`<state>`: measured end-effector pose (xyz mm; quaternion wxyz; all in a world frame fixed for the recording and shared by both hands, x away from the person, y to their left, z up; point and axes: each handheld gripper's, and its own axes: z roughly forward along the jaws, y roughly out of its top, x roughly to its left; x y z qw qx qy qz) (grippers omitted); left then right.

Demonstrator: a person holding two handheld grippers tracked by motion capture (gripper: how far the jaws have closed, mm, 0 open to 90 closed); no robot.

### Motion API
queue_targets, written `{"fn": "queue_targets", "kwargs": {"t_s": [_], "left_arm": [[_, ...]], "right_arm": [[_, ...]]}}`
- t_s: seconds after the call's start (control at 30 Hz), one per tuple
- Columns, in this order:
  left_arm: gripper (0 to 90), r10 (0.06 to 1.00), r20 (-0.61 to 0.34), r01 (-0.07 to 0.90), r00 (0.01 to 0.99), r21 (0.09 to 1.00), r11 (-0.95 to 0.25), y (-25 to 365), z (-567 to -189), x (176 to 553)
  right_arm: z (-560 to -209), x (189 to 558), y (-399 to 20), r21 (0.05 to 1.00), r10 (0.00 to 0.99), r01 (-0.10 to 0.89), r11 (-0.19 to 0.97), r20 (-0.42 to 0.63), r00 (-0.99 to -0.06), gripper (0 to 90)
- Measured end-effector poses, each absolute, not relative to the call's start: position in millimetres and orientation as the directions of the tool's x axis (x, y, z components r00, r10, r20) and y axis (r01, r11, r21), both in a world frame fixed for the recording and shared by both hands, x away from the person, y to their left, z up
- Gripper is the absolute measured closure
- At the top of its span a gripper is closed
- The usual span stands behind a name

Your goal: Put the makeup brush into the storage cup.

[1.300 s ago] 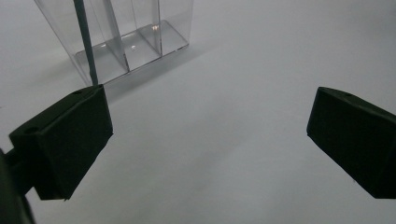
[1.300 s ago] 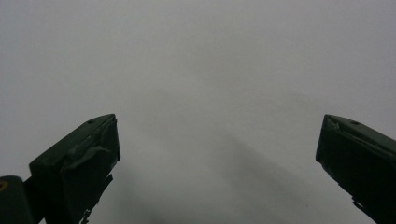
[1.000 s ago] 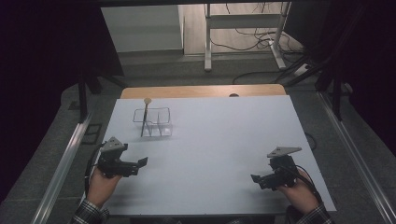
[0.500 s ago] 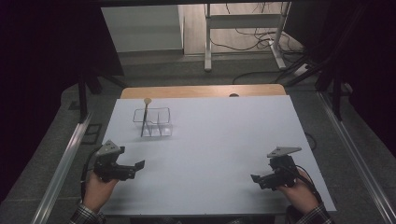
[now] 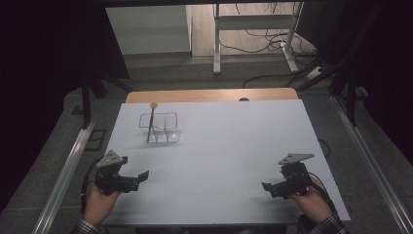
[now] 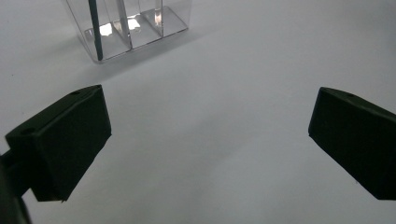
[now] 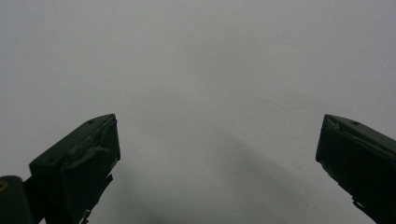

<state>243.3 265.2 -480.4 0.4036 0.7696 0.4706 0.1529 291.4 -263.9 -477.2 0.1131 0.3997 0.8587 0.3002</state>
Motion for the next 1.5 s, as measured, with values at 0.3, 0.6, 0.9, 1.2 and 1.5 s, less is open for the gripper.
{"fn": "queue_targets", "kwargs": {"t_s": [0.3, 0.6, 0.9, 1.2, 1.5], "left_arm": [[0.0, 0.850, -0.144, 0.604, 0.506, 0.763, -0.230, 268, -482, 237], [0.0, 0.855, -0.150, 0.608, 0.497, 0.763, -0.219, 271, -482, 229], [0.0, 0.862, -0.155, 0.615, 0.483, 0.760, -0.208, 274, -483, 221], [0.0, 0.864, -0.154, 0.618, 0.479, 0.758, -0.207, 275, -484, 213], [0.0, 0.865, -0.148, 0.621, 0.479, 0.754, -0.215, 276, -484, 204]], "right_arm": [[-477, 292, -264, 0.605, 0.754, 0.619, 0.500, 0.047, -0.655, 0.0], [-477, 292, -264, 0.604, 0.754, 0.619, 0.502, 0.045, -0.655, 0.0], [-477, 291, -263, 0.601, 0.756, 0.623, 0.500, 0.049, -0.653, 0.0], [-478, 291, -263, 0.601, 0.755, 0.623, 0.502, 0.048, -0.654, 0.0], [-478, 292, -263, 0.601, 0.753, 0.621, 0.504, 0.047, -0.656, 0.0]]}}
